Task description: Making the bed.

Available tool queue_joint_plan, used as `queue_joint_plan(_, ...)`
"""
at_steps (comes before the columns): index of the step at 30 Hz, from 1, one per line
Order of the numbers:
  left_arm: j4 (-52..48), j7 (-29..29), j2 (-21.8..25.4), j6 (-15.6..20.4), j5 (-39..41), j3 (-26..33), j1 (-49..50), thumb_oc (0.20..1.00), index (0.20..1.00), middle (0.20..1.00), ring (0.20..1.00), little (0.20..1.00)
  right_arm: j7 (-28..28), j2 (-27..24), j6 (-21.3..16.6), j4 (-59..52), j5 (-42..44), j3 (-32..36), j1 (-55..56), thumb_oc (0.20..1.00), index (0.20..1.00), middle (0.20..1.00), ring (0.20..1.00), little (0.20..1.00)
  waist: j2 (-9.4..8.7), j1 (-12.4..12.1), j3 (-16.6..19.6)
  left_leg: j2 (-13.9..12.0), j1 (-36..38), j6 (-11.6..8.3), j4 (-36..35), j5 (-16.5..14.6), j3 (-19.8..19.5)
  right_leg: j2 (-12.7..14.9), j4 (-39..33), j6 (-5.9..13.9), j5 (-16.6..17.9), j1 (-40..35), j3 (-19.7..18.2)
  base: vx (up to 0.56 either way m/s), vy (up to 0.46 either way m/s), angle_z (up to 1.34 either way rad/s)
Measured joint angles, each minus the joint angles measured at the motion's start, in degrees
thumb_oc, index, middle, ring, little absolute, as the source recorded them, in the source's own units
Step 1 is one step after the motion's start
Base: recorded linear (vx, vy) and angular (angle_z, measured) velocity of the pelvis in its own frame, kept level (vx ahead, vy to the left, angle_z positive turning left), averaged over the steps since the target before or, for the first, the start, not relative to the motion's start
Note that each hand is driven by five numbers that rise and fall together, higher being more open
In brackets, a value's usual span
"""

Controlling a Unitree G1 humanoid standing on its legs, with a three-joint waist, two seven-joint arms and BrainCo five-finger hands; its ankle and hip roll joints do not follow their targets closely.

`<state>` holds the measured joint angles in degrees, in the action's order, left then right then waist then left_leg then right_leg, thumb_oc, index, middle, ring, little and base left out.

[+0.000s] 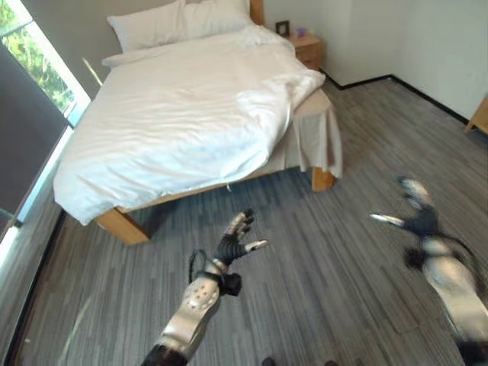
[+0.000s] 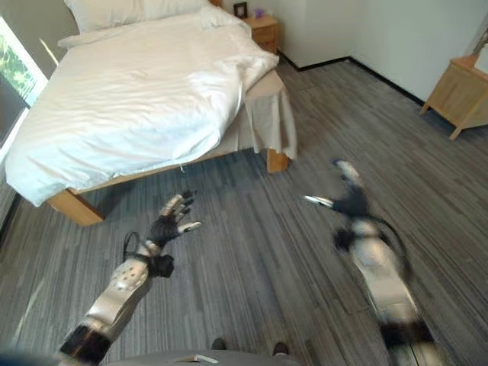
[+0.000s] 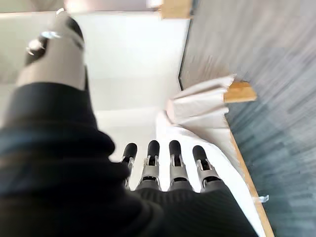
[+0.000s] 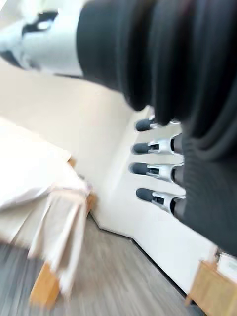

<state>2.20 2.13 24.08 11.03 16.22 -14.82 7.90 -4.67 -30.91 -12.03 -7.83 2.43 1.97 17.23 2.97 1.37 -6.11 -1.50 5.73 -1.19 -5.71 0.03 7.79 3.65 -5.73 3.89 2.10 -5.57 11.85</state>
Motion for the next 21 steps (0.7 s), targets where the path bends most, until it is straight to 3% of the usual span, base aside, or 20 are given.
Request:
queue_joint_plan(4,0.0,-1.1,-0.3,0.0,-1.7,-1.7,0.3,1.0,1.0,1.0,1.0,1.0,2.6,1.6,1.5,2.2,-0.3,-2.7,2.7,1.0,1.0,1.0,1.0,1.0,-0.21,1.4,-0.3,0.1,-0.5,0.16,0.0,-0.5,0.9,0.1,0.1,0.09,0.3,1.1,-1.3,-0.02,-0.028,-0.11)
queue_joint_plan(9,0.0,-1.1,-0.3,0.0,-1.7,-1.8,0.4,1.0,1.0,1.0,1.0,1.0,2.7,1.7,1.5,2.0,-0.3,-2.6,2.1,1.0,1.0,1.0,1.0,1.0,-0.01,1.5,-0.4,0.1,-0.7,0.12,0.0,-0.2,1.0,0.1,0.1,0.03,0.4,1.3,-1.3,-0.04,-0.104,-0.02)
queue_joint_plan(10,-0.4,0.0,0.1,0.1,-1.7,-1.7,0.1,1.0,1.0,1.0,1.0,1.0,2.6,1.7,1.2,3.7,-0.6,-3.8,-0.4,1.0,1.0,1.0,1.0,1.0,0.21,2.2,-0.8,-0.3,-1.0,0.08,0.7,-0.1,2.8,-0.1,1.9,0.24,-0.5,3.7,-2.3,0.02,-0.128,-0.47)
queue_joint_plan(11,-0.3,0.3,0.1,0.1,-1.7,-1.2,-0.3,1.0,1.0,1.0,1.0,1.0,2.6,1.7,1.4,4.0,-1.4,-4.6,-2.3,1.0,1.0,1.0,1.0,1.0,0.43,1.1,-0.9,-0.5,-1.2,0.09,0.4,0.0,4.0,-0.3,2.3,-0.14,-0.1,4.5,-3.8,0.06,-0.165,-0.58)
queue_joint_plan(13,-0.3,0.4,-0.2,0.1,-1.7,-1.1,-1.1,1.0,1.0,1.0,1.0,1.0,2.7,1.8,1.4,4.1,-2.4,-4.9,-3.0,1.0,1.0,1.0,1.0,1.0,0.54,1.3,-1.4,-0.7,-0.7,-0.03,1.4,-0.1,5.5,-0.6,0.9,-0.32,0.4,3.8,-4.7,0.03,-0.212,-0.43)
queue_joint_plan(14,-0.2,0.4,0.0,0.2,-1.7,-1.0,-1.4,1.0,1.0,1.0,1.0,1.0,2.7,2.2,1.3,4.3,-2.4,-4.9,-3.3,1.0,1.0,1.0,1.0,1.0,-0.3,1.2,-2.2,-0.7,-1.5,-0.92,4.7,-0.7,5.7,-0.1,0.9,-1.08,0.0,3.4,-5.3,0.0,-0.34,-0.48)
queue_joint_plan(15,0.9,0.3,0.1,0.3,-1.5,-0.2,-2.6,1.0,1.0,1.0,1.0,1.0,2.7,2.4,1.3,4.3,-2.3,-5.8,-3.6,1.0,1.0,1.0,1.0,1.0,-3.49,-0.2,-4.7,-0.9,-6.7,-1.21,19.8,-0.9,5.4,1.3,2.4,-2.14,-0.8,2.3,-5.8,0.05,-0.306,-0.42)
queue_joint_plan(16,1.1,0.4,0.0,0.3,-1.4,-0.2,-2.6,1.0,1.0,1.0,1.0,1.0,2.7,2.2,1.2,4.2,-2.3,-5.7,-3.6,1.0,1.0,1.0,1.0,1.0,-3.76,-0.7,-5.1,-2.3,-10.2,-1.23,27.7,-0.9,5.7,1.1,3.1,-3.03,-1.4,2.2,-5.8,0.11,-0.251,-0.4)
queue_joint_plan(17,1.1,0.7,-0.4,0.4,-1.3,-0.3,-2.7,1.0,1.0,1.0,1.0,1.0,2.7,2.1,1.2,4.2,-2.2,-5.7,-3.5,1.0,1.0,1.0,1.0,1.0,-3.72,-0.8,-5.6,-4.3,-14.6,-3.19,36.9,0.5,5.4,0.7,3.3,-3.74,-1.8,1.8,-6.1,0.18,-0.127,-0.14)
queue_joint_plan(18,1.1,1.0,-0.5,0.4,-1.3,-0.5,-2.8,1.0,1.0,1.0,1.0,1.0,2.7,2.1,1.2,4.2,-2.2,-5.7,-3.5,1.0,1.0,1.0,1.0,1.0,-3.82,-0.7,-5.9,-4.6,-16.0,-3.86,39.6,1.6,5.3,0.6,3.1,-3.99,-1.9,1.5,-6.3,0.21,-0.061,-0.24)
queue_joint_plan(20,1.2,1.5,-0.9,0.5,-1.3,-1.4,-2.5,1.0,1.0,1.0,1.0,1.0,2.6,2.1,1.3,4.0,-2.2,-5.9,-3.6,1.0,1.0,1.0,1.0,1.0,-4.08,-1.5,-6.2,-4.3,-16.5,-4.22,33.5,0.6,5.5,0.8,2.8,-4.72,-2.0,1.5,-7.6,0.42,-0.01,-0.31)
queue_joint_plan(21,1.3,1.9,-1.7,0.6,-1.3,-1.9,-3.0,1.0,1.0,1.0,1.0,1.0,2.5,1.9,1.4,4.3,-2.2,-5.9,-3.9,1.0,1.0,1.0,1.0,1.0,-3.05,-1.4,-6.2,-2.8,-15.9,-4.14,23.7,0.6,6.0,0.6,2.3,-4.73,-2.0,1.9,-7.9,0.53,0.009,-0.18)
